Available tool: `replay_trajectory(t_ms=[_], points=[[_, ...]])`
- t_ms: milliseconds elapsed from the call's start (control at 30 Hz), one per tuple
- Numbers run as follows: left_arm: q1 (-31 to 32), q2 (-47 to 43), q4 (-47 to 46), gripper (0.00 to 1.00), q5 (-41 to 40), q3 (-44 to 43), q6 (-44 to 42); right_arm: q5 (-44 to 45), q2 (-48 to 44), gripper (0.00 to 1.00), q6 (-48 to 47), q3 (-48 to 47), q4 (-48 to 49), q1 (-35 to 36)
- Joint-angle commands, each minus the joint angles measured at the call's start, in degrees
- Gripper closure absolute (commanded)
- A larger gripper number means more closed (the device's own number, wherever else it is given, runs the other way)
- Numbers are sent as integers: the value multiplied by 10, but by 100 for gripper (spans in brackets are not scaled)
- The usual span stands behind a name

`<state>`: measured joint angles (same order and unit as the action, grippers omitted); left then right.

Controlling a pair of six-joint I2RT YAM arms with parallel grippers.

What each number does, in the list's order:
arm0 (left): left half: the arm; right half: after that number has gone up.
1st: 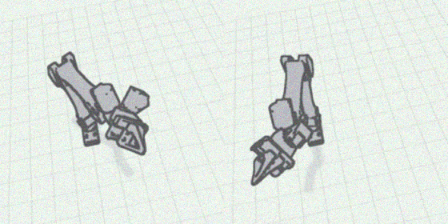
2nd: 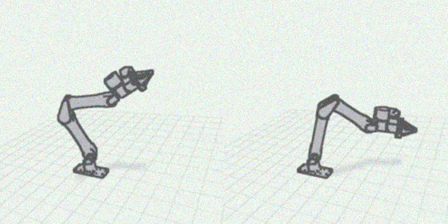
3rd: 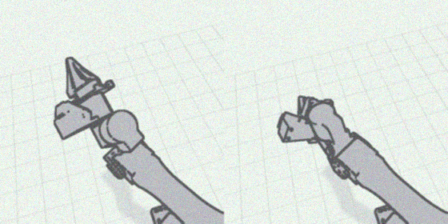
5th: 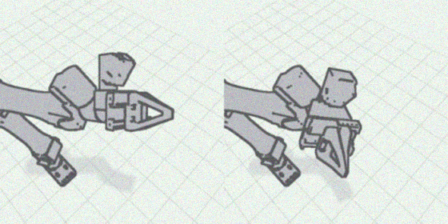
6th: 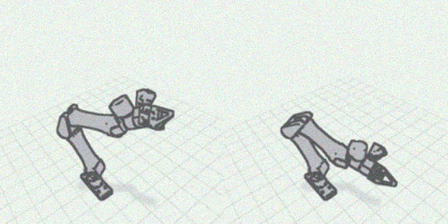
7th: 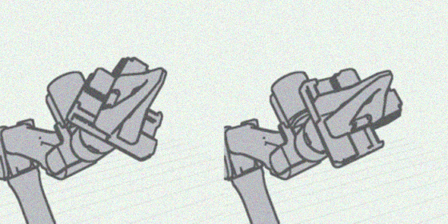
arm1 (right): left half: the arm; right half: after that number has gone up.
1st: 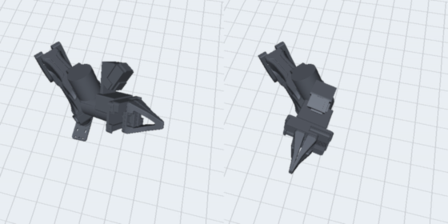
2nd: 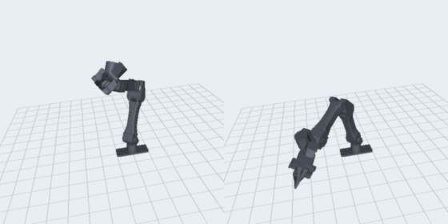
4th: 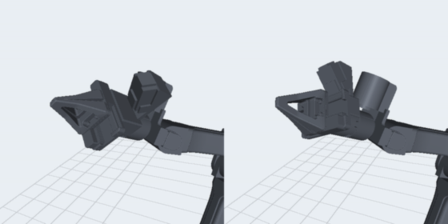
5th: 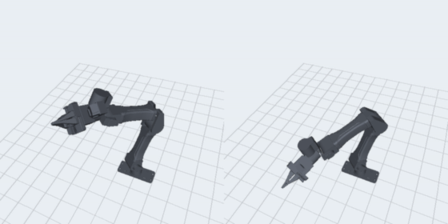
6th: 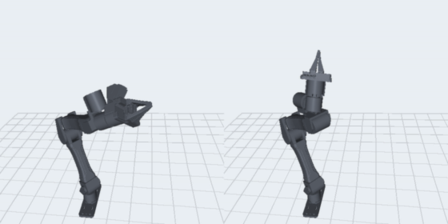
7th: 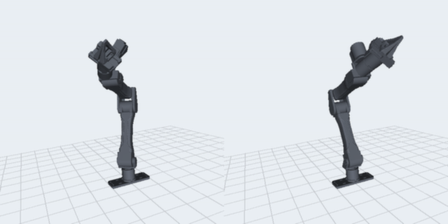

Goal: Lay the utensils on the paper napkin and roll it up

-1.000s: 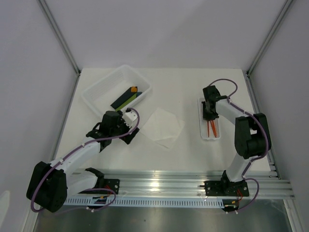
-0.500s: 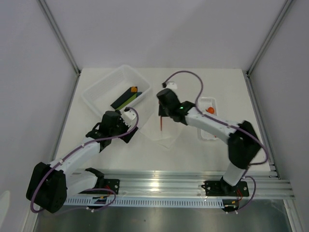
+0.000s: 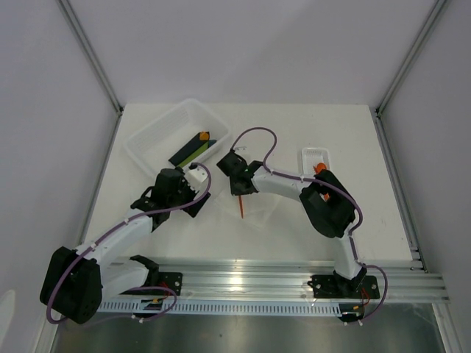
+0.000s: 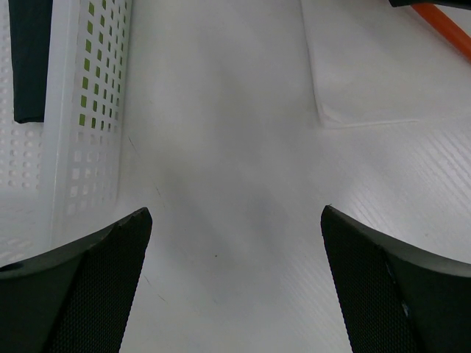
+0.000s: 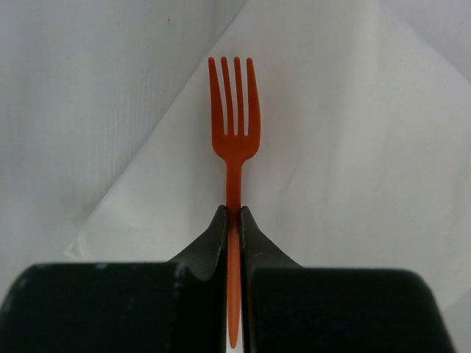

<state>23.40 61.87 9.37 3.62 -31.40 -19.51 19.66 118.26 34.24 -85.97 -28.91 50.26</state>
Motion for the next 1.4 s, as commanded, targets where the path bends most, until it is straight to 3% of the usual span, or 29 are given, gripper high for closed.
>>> replay_trajectory(t_ms=[0, 200, 733, 1367], points=[[1, -1, -15, 1, -1, -11, 6, -20, -36, 100, -33, -27, 1, 2], [1, 1, -16, 1, -3, -11, 7, -9, -72, 100, -55, -29, -20, -13], [2, 5, -13, 1, -1, -11, 5, -20, -13, 100, -71, -35, -17, -54], [1, 18, -13, 0, 0, -14, 5, -50, 30, 100, -76, -83, -52, -55]])
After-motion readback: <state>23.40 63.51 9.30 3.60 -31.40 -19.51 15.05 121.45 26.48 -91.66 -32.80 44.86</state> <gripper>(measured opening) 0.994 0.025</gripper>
